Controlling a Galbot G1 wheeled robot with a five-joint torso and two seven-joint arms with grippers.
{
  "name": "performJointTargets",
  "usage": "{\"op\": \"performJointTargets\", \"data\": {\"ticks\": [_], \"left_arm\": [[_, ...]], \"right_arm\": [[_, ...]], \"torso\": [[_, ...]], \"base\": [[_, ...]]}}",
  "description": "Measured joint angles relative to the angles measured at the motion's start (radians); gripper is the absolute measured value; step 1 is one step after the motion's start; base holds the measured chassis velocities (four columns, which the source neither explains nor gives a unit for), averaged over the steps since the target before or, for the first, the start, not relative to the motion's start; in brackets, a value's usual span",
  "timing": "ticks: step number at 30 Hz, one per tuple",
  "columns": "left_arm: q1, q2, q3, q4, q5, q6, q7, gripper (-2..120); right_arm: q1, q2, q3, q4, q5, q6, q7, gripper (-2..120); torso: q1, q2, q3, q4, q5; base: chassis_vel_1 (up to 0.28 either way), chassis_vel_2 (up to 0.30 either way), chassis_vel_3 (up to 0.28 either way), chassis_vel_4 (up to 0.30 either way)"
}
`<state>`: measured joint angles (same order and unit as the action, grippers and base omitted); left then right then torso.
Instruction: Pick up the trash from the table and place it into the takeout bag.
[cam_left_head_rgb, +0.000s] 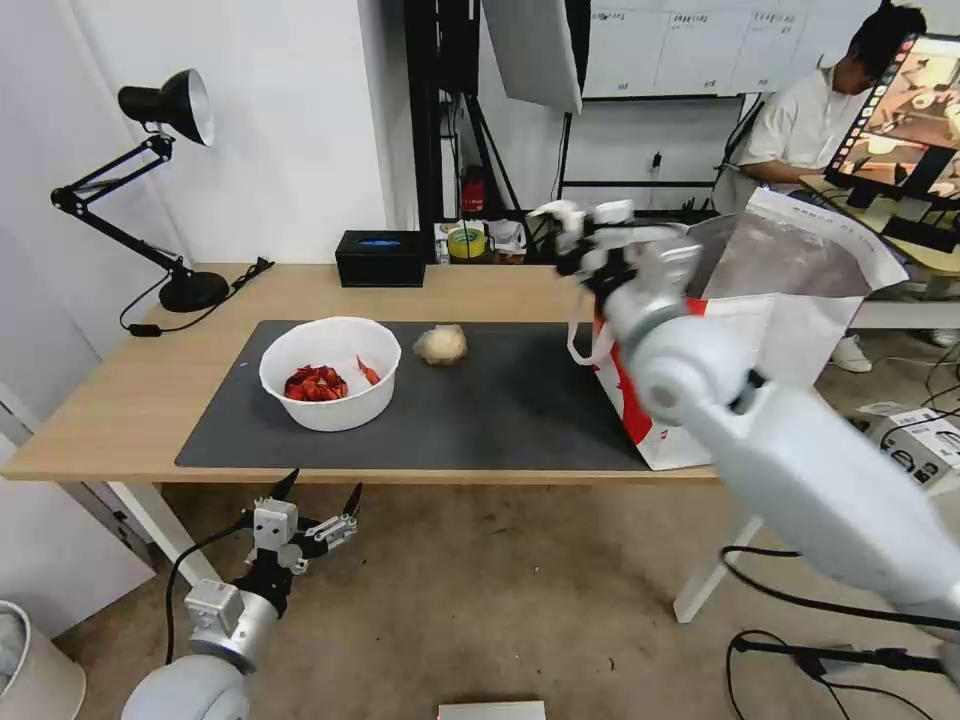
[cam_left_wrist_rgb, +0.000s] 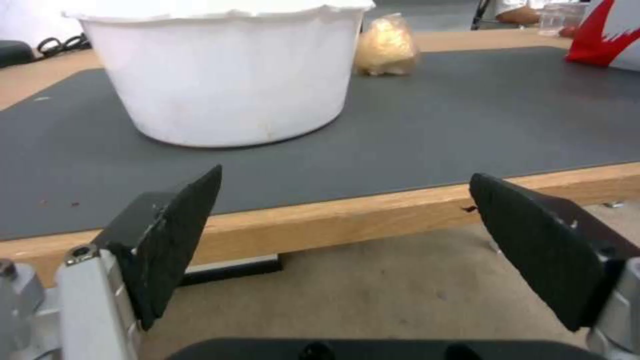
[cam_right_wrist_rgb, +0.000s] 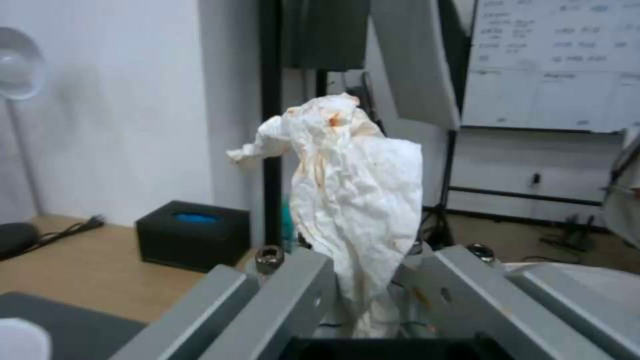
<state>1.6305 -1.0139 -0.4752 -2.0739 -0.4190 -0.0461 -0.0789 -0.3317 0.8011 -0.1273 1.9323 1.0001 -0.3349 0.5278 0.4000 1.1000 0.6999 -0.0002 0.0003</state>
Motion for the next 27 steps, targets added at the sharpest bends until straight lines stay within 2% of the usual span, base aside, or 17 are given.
{"op": "performJointTargets", "data": {"ticks": [9, 23, 25, 27], "left_arm": [[-0.015, 0.011, 0.011, -0.009, -0.001, -0.001, 0.0, 100], [-0.025, 0.023, 0.026, -0.016, -0.013, 0.001, -0.002, 100], [-0.027, 0.024, 0.028, -0.016, -0.013, 0.001, -0.002, 100], [-0.032, 0.027, 0.032, -0.015, -0.013, 0.002, -0.004, 100]], "right_arm": [[-0.068, -0.085, 0.105, 0.017, 0.043, -0.012, 0.012, 0], [-0.189, -0.109, 0.185, 0.043, 0.043, -0.024, 0.068, 0], [-0.196, -0.107, 0.189, 0.046, 0.042, -0.026, 0.079, 3], [-0.21, -0.107, 0.197, 0.051, 0.042, -0.034, 0.103, 13]], "torso": [[0.0, 0.0, 0.0, 0.0001, -0.0001], [0.0, 0.0, 0.0, 0.0002, -0.0002], [0.0, 0.0, 0.0, 0.0002, -0.0001], [0.0, 0.0, 0.0, 0.0002, -0.0003]], "base": [[0.0, 0.0, 0.0, 0.0], [0.0, 0.0, 0.0, 0.0], [0.0, 0.0, 0.0, 0.0], [0.0, 0.0, 0.0, 0.0]]}}
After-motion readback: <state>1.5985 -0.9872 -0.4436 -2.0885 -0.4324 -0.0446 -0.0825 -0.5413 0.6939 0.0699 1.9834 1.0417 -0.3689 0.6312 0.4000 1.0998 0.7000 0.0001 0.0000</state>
